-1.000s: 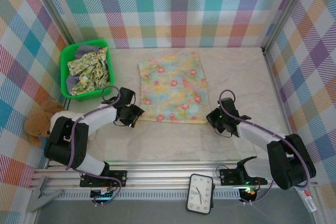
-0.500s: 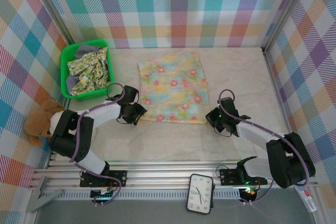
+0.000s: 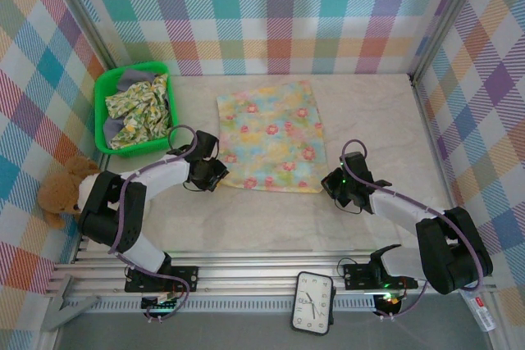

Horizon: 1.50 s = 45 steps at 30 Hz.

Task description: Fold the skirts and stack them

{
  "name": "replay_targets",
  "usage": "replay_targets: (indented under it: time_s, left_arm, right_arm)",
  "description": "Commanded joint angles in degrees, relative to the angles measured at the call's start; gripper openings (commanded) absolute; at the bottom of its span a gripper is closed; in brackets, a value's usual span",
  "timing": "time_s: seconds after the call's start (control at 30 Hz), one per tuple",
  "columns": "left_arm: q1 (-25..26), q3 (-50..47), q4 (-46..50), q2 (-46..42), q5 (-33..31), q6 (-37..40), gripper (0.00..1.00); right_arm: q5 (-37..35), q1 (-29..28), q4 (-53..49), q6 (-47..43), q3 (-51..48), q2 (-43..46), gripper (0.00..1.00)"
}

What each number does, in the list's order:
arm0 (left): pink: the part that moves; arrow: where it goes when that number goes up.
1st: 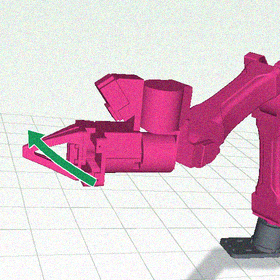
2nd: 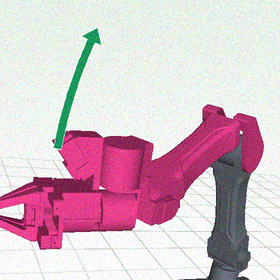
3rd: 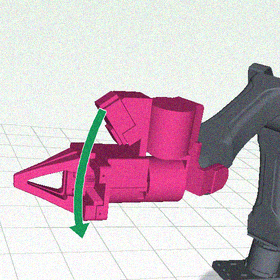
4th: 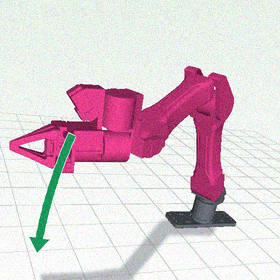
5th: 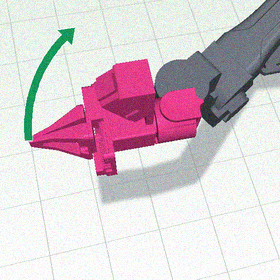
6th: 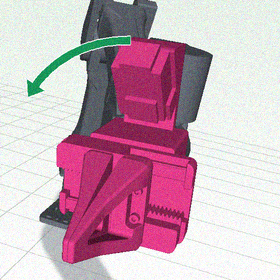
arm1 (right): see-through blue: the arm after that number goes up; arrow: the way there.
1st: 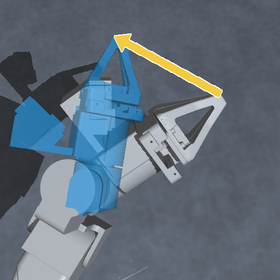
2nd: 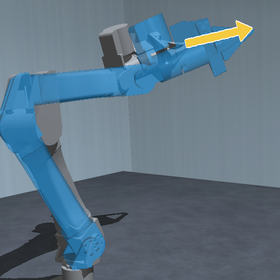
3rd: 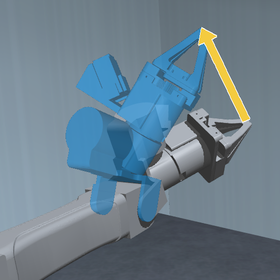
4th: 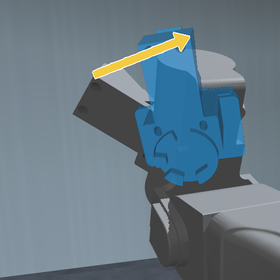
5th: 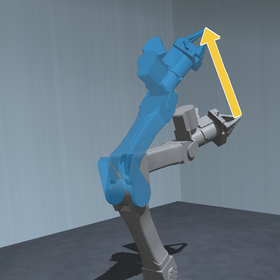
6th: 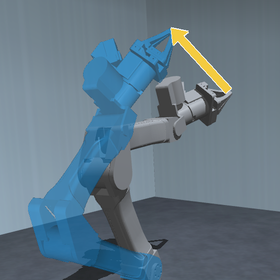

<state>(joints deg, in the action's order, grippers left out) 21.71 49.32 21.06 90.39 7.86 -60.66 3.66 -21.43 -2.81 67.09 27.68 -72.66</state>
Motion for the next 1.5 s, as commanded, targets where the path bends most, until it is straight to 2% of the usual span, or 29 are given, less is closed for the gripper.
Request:
replay_targets:
  time_s: [0.0,0.07,0.27,0.53,0.7,0.87,1.1,1.23,1.33,1.47]
  left_arm:
    - [1.03,-1.34,2.77,-0.23,-1.07,-1.37,0.35]
    - [1.39,-2.16,2.65,-0.58,-1.18,-1.74,0.39]
    - [1.48,-1.35,1.9,1.33,-1.44,-1.39,0.39]
    - [1.63,-0.55,0.97,1.38,-3.39,-0.91,0.19]
    - [1.74,1.2,2.81,-0.69,-6.17,-0.18,0.01]
    - [2.47,-0.05,6.74,-6.23,-8.22,0.5,0.0]
    - [7.59,-0.47,17.08,-16.8,-9.43,1.06,0.0]
    - [7.53,7.46,23.56,-19.63,-11.12,4.31,0.0]
    - [6.95,14.92,25.12,-18.05,-13.34,7.69,0.0]
    - [2.96,21.57,22.68,-12.42,-11.88,12.26,0.0]
  right_arm:
    - [0.12,-0.26,-0.46,0.49,-0.66,0.81,0.0]
    - [-0.14,-0.28,-0.78,0.43,-0.81,1.19,0.0]
    - [-0.35,-0.29,-0.8,0.01,-0.71,1.38,0.0]
    - [-1.09,-0.28,1.87,-0.85,-2.6,4.52,0.0]
    - [-2.66,-0.28,3.56,-3.46,-3.69,9.1,0.0]
    - [-3.98,-0.26,2.75,-6.48,-4.04,14.39,0.0]
    - [-3.65,-0.35,-0.71,-5.34,-6.3,26.0,0.0]
    - [-5.64,-0.27,-0.62,-8.11,-2.82,31.96,0.0]
    - [-6.11,-0.19,0.78,-14.92,4.19,28.11,0.0]
    - [-9.2,0.13,5.39,-22.26,14.2,15.5,0.0]
